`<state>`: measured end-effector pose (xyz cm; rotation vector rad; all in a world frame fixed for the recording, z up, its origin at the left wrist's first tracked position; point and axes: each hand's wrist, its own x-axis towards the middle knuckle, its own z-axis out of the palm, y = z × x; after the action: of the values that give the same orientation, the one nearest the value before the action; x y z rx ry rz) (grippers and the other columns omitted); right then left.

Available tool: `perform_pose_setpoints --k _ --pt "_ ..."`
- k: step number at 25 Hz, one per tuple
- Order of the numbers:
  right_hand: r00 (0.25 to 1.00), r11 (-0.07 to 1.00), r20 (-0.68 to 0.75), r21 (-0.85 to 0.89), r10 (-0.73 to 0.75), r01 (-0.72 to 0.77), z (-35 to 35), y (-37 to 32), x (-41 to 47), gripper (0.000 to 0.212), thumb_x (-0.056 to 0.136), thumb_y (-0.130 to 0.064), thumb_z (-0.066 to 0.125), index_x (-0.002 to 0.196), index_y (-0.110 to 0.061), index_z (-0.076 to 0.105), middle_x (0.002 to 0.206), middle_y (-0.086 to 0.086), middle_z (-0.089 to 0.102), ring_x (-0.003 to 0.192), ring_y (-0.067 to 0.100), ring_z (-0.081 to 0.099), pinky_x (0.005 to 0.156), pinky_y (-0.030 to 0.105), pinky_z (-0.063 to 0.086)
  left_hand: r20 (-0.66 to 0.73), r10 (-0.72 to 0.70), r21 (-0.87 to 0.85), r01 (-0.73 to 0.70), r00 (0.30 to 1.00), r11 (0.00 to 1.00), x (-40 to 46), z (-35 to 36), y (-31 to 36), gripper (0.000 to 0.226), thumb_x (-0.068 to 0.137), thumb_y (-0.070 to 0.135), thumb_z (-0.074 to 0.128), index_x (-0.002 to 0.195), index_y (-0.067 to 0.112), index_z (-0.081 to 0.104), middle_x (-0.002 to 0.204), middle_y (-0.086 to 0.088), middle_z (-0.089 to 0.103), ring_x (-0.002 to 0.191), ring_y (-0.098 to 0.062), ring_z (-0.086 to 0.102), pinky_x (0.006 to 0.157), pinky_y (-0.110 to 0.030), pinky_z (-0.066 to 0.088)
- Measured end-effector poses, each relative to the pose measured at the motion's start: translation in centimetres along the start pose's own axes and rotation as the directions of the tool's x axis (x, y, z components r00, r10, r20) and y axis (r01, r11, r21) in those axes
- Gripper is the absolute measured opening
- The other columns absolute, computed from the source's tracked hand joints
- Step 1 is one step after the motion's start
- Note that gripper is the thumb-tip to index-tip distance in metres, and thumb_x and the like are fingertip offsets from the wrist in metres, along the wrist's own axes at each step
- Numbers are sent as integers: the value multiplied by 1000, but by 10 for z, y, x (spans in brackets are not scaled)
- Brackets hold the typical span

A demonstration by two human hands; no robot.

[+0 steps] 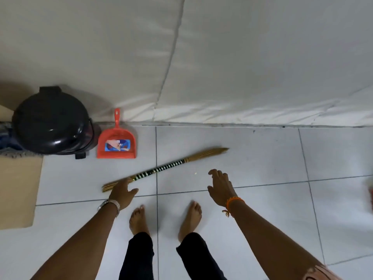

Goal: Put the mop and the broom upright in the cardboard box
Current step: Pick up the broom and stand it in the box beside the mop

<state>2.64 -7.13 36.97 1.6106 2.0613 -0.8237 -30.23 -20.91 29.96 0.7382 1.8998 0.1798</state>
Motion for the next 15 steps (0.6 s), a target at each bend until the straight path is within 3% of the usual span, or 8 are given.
perform_pose_setpoints --k 2,5,9,11,13,15 --pt "998 994 44 -103 -37 41 27 15 50 58 92 -19 63 144 -15 37 139 10 48 128 32 45 98 46 47 -20 -32 25 32 999 999 39 32 -24 58 86 26 67 138 7 49 145 -16 51 135 -34 45 113 -43 35" --pt "995 992 73 -101 -68 76 77 27 124 64 90 -16 61 148 -12 33 147 9 44 136 31 40 101 46 44 -58 -35 134 43 998 990 95 78 -64 67 86 32 65 145 12 40 152 -13 43 141 -35 37 115 -46 32" --pt "990 983 53 -119 -133 138 156 31 221 62 92 -17 61 147 -10 33 147 12 43 135 32 41 102 47 46 -109 1 238 26 994 971 177 124 -106 83 88 34 60 155 14 16 165 -9 11 152 -29 14 122 -43 22" --pt "977 965 67 -150 -205 213 198 27 268 60 93 -17 62 146 -10 35 146 12 44 133 32 43 104 46 46 -121 29 279 6 992 960 223 140 -127 82 91 32 57 156 14 10 166 -9 5 153 -29 9 124 -40 17" --pt "957 940 94 -184 -275 288 234 20 304 62 94 -18 64 148 -10 34 148 12 43 136 32 43 109 46 45 -124 48 321 -6 991 947 258 153 -146 75 91 27 57 154 12 18 164 -12 15 151 -31 15 123 -39 19" --pt "923 874 105 -295 -371 385 269 16 333 61 93 -20 66 147 -12 37 146 10 45 135 30 45 106 47 47 -161 89 368 -24 983 929 287 166 -165 64 86 20 63 145 10 40 150 -17 40 138 -36 38 113 -42 37"
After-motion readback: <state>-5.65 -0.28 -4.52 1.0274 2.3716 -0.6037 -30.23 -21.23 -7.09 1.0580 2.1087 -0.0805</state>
